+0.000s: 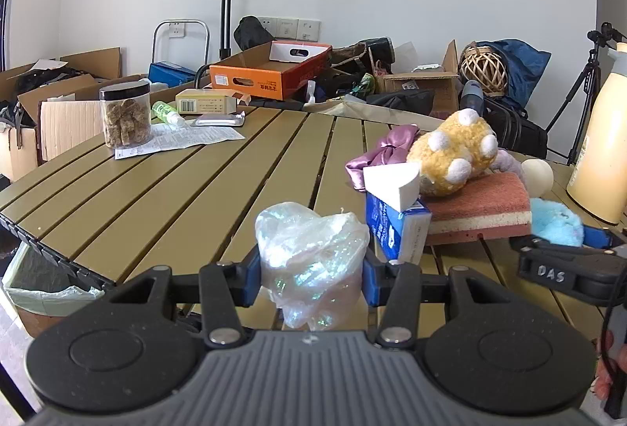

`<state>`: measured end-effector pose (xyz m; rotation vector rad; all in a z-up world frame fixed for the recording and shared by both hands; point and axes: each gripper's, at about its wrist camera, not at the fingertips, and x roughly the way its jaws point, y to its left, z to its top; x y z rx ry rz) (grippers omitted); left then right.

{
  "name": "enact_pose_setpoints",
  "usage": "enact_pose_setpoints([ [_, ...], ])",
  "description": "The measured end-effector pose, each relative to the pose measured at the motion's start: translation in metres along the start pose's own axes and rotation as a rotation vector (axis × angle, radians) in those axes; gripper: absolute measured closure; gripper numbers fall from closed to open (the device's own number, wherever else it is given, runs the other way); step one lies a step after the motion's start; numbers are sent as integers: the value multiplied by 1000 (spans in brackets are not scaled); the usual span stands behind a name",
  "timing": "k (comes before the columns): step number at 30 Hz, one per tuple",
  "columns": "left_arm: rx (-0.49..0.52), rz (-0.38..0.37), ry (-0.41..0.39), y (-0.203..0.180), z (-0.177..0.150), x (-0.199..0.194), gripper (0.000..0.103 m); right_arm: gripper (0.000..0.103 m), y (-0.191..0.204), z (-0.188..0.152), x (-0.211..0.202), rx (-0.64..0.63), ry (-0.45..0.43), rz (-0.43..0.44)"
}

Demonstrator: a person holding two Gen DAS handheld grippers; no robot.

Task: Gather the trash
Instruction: 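Close the left gripper on the plastic bag while the right gripper grasps the blue plush, then carry the bag and blue plush down over the black trash bin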

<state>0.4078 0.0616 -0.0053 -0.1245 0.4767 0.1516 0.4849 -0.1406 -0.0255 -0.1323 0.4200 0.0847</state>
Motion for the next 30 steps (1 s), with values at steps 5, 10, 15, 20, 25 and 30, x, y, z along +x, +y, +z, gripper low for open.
enact_pose_setpoints([
  [5, 8, -9, -3, -4, 1, -2, 54, 27, -15, 0, -10, 37, -11, -12],
  [10, 13, -25, -12, -8, 1, -7, 54, 27, -26, -1, -28, 64, -42, -12],
  [15, 29, -37, -28, -17, 0, -18, 54, 27, -35, -3, -51, 90, -62, 9],
  [20, 47, -41, -51, -25, -4, -35, 54, 27, -38, -6, -76, 93, -86, 17],
  [25, 53, -52, -64, -29, -11, -57, 54, 27, -40, -14, -103, 94, -94, 38],
  [30, 56, -64, -56, -28, -21, -79, 54, 27, -40, -30, -130, 99, -81, 58],
])
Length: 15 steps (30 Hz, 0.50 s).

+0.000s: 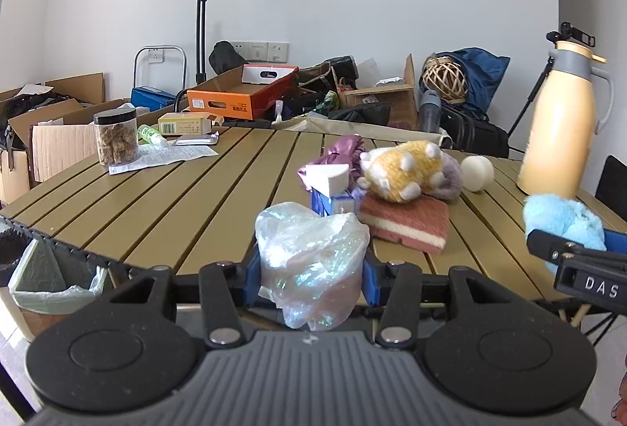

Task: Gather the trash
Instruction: 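Carry the bag and blue plush down over the black trash bin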

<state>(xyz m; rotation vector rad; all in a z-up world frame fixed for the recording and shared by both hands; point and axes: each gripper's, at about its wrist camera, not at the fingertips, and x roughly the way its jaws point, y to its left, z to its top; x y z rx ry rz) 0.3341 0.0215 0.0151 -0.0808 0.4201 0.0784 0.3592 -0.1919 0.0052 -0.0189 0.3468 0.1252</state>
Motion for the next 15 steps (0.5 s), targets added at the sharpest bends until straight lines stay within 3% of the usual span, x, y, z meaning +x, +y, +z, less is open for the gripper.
enact_pose_setpoints([
  [15, 50, -16, 101, 1, -50, -42, 54, 27, 10, -47, -53, -5, 110, 59],
])
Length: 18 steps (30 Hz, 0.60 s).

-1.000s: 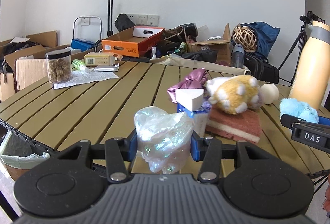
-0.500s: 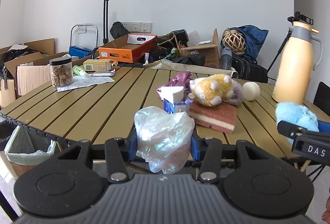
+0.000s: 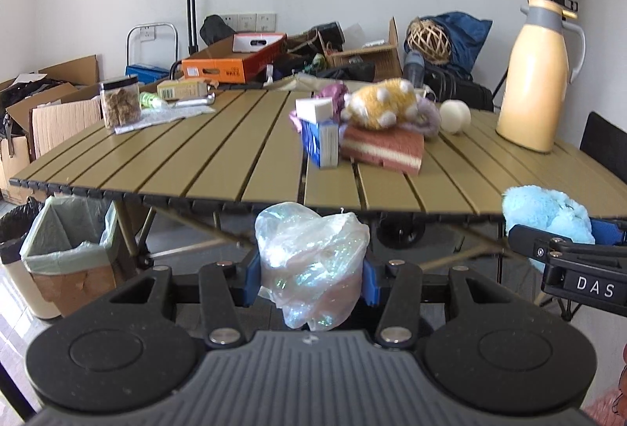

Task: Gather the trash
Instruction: 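Carry the bag and blue plush down over the black trash bin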

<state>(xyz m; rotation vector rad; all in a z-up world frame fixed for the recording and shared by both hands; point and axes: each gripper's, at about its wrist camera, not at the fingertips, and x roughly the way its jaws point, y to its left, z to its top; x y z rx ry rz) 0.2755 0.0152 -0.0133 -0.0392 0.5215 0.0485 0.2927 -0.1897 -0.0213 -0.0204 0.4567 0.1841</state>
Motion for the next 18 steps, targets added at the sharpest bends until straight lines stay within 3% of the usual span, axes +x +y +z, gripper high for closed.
enact_pose_setpoints([
  [18, 50, 30, 195, 4, -66, 16, 54, 27, 2, -74, 15, 8, 251, 23],
])
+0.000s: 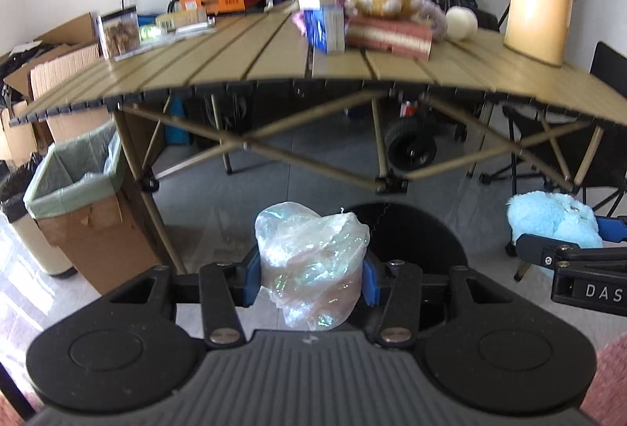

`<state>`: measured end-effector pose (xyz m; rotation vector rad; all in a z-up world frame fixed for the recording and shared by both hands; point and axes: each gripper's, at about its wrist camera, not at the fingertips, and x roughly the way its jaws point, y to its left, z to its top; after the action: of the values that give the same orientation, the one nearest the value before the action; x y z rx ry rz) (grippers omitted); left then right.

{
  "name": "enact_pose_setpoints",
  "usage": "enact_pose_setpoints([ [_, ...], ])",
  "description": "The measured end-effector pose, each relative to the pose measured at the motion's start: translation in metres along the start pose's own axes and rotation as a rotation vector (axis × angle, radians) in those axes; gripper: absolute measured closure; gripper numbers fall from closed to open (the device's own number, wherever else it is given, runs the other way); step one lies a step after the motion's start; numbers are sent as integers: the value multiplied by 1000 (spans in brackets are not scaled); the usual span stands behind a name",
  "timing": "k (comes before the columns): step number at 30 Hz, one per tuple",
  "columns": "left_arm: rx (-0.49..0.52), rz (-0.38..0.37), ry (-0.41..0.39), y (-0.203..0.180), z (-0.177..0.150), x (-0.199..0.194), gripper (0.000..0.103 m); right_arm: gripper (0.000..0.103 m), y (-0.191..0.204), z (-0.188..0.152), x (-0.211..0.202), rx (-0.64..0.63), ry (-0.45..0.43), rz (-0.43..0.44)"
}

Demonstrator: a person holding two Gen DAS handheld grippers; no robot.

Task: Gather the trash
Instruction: 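Carry the bag and blue plush down over the black trash bin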

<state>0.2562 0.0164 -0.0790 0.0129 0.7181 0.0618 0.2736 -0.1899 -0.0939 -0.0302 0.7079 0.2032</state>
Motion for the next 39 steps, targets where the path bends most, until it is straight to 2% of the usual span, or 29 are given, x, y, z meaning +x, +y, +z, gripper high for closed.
enact_pose_setpoints([
  [5, 3, 5, 62, 3, -11, 14, 54, 27, -4, -11, 15, 12, 67, -8],
  [17, -10, -10, 196, 8, -26, 49, 54, 27, -18, -23, 45, 53, 165, -46],
  [27, -40, -42, 277, 9, -24, 64, 54, 27, -22, -22, 53, 72, 179, -67],
  [39, -57, -46, 355, -13, -7, 86, 54, 27, -43, -9, 65, 146, 165, -99],
])
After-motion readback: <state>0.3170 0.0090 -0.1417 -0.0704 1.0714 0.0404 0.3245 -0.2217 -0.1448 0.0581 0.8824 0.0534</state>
